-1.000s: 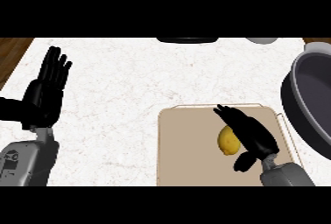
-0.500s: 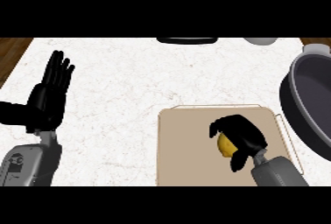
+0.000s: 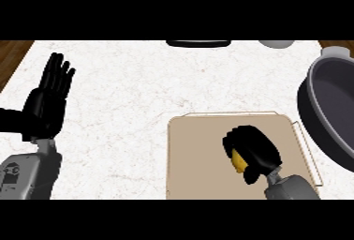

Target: Pick the lemon from the tray and place it in the pot

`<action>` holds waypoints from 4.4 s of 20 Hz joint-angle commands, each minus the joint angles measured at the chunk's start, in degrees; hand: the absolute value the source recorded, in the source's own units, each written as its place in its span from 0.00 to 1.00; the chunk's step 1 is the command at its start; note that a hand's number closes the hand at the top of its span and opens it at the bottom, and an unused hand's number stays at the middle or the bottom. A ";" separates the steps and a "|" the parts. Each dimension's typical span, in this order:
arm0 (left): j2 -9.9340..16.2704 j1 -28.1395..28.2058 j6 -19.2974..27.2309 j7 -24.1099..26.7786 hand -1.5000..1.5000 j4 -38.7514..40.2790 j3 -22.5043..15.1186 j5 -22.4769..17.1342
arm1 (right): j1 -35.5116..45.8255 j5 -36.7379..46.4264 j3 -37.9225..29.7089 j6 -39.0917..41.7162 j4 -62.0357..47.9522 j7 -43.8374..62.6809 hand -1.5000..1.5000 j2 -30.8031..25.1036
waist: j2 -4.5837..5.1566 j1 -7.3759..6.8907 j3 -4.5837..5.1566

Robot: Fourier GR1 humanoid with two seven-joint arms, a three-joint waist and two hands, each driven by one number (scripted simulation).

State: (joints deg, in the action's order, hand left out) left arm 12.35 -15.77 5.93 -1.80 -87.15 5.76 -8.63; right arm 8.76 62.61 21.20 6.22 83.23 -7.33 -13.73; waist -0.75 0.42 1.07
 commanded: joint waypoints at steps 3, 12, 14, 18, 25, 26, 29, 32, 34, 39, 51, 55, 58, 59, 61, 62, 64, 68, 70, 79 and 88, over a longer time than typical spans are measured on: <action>-0.72 1.61 0.66 -0.51 0.50 -0.84 0.08 0.04 | -15.31 5.89 14.45 -4.91 12.67 -2.25 1.00 2.11 | 0.17 0.95 -1.04; 1.17 1.60 -0.09 -0.50 0.50 -0.54 2.19 -0.62 | -40.09 9.76 22.41 -12.74 43.33 0.62 1.00 -10.78 | 0.06 2.65 -1.05; 0.74 2.69 -0.35 -0.07 0.50 -1.73 1.76 -0.68 | -40.02 13.39 20.21 -13.21 48.76 5.63 1.00 -9.30 | 0.16 1.81 -1.01; -0.34 3.84 -0.05 -0.25 0.50 -2.77 0.29 0.15 | -47.01 8.52 13.65 -19.40 57.36 5.75 1.00 -12.33 | 0.22 1.65 -1.15; -1.13 2.30 0.86 -0.94 0.50 -3.06 -0.58 0.96 | -43.42 -2.35 -0.80 -21.26 64.69 9.34 1.00 -9.76 | 0.70 0.42 -1.18; -0.08 2.69 -0.42 0.21 0.50 -2.92 0.83 -0.22 | -44.82 -5.59 -3.83 -21.62 64.68 8.95 1.00 -11.28 | 0.70 0.59 -1.22; -1.47 0.82 0.93 1.10 0.50 -1.38 -0.33 1.28 | -40.90 -8.29 -9.56 -21.22 61.03 11.30 1.00 -10.16 | 1.09 0.49 -1.21; -0.18 0.37 0.00 -1.28 0.50 -2.63 0.31 0.13 | -38.45 -11.13 -15.10 -18.34 59.05 12.35 1.00 -11.81 | 1.03 -0.30 -1.24; -0.33 0.02 0.18 -1.62 0.50 -2.12 0.01 0.44 | -36.00 -13.99 -19.27 -18.29 53.23 11.29 1.00 -12.83 | 1.10 -0.48 -1.32; -0.11 -0.09 -0.45 -1.54 0.50 -1.99 0.01 0.22 | -26.67 -26.44 -32.98 -16.70 39.16 7.37 1.00 -17.79 | 1.18 -1.44 -1.33; -1.09 0.74 -1.36 0.04 0.50 -0.80 -0.22 0.02 | -6.56 -43.75 -46.18 -9.16 -10.26 -23.58 1.00 -31.38 | 1.32 -2.47 -1.26; -1.79 -2.14 -0.29 -0.39 0.50 0.48 -0.82 1.26 | 1.93 -39.24 -43.65 -12.51 -26.00 -31.76 1.00 -31.34 | 1.21 -1.87 -1.21; -2.10 0.74 -0.41 -1.48 0.50 -3.27 -1.69 1.21 | 9.31 -36.78 -42.46 -12.17 -37.56 -33.22 1.00 -33.62 | 1.30 -3.07 -1.26; -2.45 -0.62 0.80 -3.36 0.50 -3.45 -2.18 2.02 | 11.09 -34.21 -40.59 -13.08 -38.99 -32.40 1.00 -33.51 | 1.17 -2.38 -1.21; -1.35 0.69 -1.06 -0.65 0.50 -2.80 -0.77 0.94 | 11.17 -33.04 -38.88 -11.34 -43.57 -33.44 1.00 -32.66 | 1.34 -2.76 -1.23; -2.36 -1.19 -0.64 -0.73 0.50 -0.66 -1.60 1.39 | 13.50 -33.09 -37.45 -7.59 -44.01 -30.20 1.00 -32.56 | 1.41 -2.57 -1.19; -0.79 -2.07 -2.32 -0.66 0.50 -0.48 -0.32 0.06 | 15.49 -34.86 -37.91 -2.41 -48.70 -29.75 0.00 -32.32 | 1.66 -3.14 -1.25; -0.77 -0.53 -2.03 -1.59 0.50 -2.05 -0.12 0.06 | 19.67 -32.17 -35.84 -0.42 -56.83 -38.33 0.00 -32.48 | 1.46 -2.81 -1.28; -1.99 0.30 -0.79 -0.90 0.50 -2.26 -0.76 1.16 | 23.29 -31.67 -35.26 0.70 -58.00 -40.41 0.00 -32.04 | 1.25 -2.22 -1.21; -1.18 0.43 -1.18 -2.44 0.50 -3.58 -0.17 0.89 | 27.82 -42.35 -44.70 12.75 -65.02 -42.82 0.00 -34.46 | 1.00 -1.70 -1.18; -1.98 -0.82 -0.99 -0.77 0.50 -1.48 -0.02 1.21 | 30.34 -50.95 -52.88 19.33 -72.65 -38.38 0.00 -38.88 | 1.39 -2.08 -1.31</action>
State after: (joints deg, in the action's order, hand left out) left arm 10.73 -16.73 4.70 -2.50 -87.76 5.91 -7.51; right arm 38.03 14.64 -28.74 21.07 13.22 -45.25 -50.96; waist 0.60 -1.44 -0.20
